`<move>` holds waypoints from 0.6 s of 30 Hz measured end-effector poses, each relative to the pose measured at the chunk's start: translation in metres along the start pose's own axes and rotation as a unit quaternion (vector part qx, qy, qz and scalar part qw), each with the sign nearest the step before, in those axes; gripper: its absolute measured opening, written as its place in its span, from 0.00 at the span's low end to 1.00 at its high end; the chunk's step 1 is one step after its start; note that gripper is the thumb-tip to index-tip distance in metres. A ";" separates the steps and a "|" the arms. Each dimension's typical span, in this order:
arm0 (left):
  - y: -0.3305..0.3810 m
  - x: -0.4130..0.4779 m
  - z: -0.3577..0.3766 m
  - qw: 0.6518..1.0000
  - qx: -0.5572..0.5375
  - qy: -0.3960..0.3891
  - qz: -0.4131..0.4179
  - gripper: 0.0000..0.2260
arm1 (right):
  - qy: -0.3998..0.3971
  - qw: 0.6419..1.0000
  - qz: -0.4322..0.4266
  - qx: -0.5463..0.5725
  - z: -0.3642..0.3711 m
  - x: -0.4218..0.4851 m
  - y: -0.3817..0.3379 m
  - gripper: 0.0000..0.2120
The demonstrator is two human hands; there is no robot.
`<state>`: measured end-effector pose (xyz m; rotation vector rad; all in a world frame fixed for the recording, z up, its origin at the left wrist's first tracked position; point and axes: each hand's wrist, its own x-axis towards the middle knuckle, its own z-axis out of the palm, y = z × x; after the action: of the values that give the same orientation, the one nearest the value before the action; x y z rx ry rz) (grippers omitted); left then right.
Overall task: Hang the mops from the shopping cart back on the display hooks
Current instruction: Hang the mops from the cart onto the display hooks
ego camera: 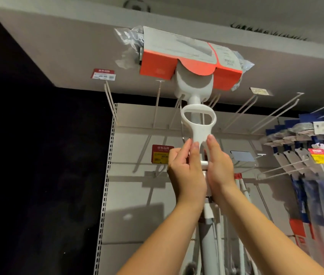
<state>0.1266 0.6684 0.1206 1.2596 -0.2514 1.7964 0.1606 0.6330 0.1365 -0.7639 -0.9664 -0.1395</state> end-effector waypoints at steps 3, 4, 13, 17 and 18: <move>0.003 0.018 0.006 0.999 0.018 0.005 0.034 0.12 | -0.013 0.999 0.004 0.041 0.008 0.017 -0.005 0.16; 0.004 0.024 0.009 0.999 0.023 0.006 0.040 0.12 | -0.013 0.998 0.002 0.053 0.011 0.023 -0.007 0.16; 0.007 0.064 0.018 0.996 0.053 0.017 0.076 0.10 | -0.035 0.995 -0.001 0.093 0.035 0.059 -0.013 0.17; 0.003 0.073 0.012 0.995 0.049 0.019 0.080 0.08 | -0.044 0.995 -0.006 0.089 0.043 0.064 -0.007 0.17; 0.000 0.076 0.010 0.995 0.051 0.019 0.081 0.09 | -0.048 0.995 -0.004 0.092 0.046 0.066 -0.004 0.16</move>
<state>0.1273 0.7037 0.1884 1.3058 -0.2505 1.9919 0.1652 0.6741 0.2058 -0.6017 -1.0572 -0.0210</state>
